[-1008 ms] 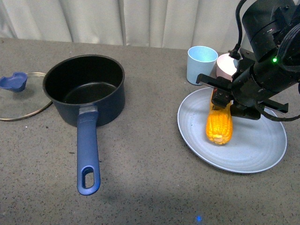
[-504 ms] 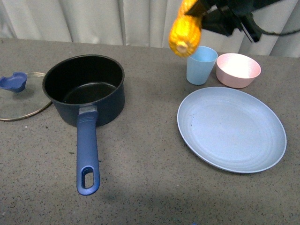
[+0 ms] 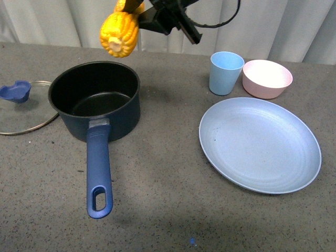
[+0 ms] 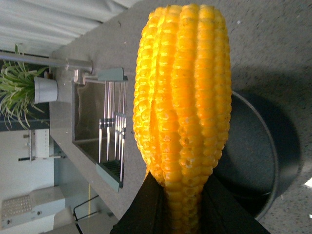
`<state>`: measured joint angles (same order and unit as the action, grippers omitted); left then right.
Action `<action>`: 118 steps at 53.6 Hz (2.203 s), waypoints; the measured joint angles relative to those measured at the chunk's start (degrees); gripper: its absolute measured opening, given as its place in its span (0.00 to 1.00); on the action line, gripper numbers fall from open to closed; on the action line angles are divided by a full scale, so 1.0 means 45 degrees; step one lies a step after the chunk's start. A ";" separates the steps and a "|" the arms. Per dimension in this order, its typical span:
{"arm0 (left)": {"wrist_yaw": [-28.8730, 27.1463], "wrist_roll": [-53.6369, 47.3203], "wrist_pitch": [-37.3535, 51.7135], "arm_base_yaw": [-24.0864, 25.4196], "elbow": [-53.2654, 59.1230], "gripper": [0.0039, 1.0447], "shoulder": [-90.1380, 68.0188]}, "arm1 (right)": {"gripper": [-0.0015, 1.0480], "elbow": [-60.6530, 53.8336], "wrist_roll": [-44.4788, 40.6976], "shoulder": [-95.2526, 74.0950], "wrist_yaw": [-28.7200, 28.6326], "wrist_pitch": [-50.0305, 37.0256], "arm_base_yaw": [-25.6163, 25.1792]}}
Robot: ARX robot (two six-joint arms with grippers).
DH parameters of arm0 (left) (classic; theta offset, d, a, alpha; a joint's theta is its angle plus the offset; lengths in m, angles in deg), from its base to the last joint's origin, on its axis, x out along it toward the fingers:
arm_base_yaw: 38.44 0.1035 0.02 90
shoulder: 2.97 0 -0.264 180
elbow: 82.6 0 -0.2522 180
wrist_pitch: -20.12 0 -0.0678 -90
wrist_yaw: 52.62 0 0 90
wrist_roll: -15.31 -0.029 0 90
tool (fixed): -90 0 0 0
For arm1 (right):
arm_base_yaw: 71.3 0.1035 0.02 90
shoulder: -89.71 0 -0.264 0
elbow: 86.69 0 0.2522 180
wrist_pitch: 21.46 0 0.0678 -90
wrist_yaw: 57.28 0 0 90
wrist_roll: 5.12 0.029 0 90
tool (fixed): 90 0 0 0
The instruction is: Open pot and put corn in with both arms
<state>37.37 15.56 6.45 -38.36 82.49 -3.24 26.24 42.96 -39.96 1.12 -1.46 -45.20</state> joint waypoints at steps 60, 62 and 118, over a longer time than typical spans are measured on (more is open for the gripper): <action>0.0000 0.0000 0.0000 0.0000 0.0000 0.94 0.0000 | 0.90 0.0495 -0.0389 -0.1350 0.1151 0.0204 0.1073; 0.0000 0.0000 0.0000 0.0000 0.0000 0.94 0.0000 | 0.91 0.0034 -0.0593 -0.0996 0.1632 -0.0034 0.0996; 0.0005 0.0000 0.0000 0.0000 0.0000 0.94 0.0015 | 0.69 -1.9020 -1.0414 1.1244 0.9598 -1.3838 -0.3084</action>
<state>37.39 15.56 6.45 -38.36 82.49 -3.18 -59.35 -3.90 10.64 44.31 -63.73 -59.07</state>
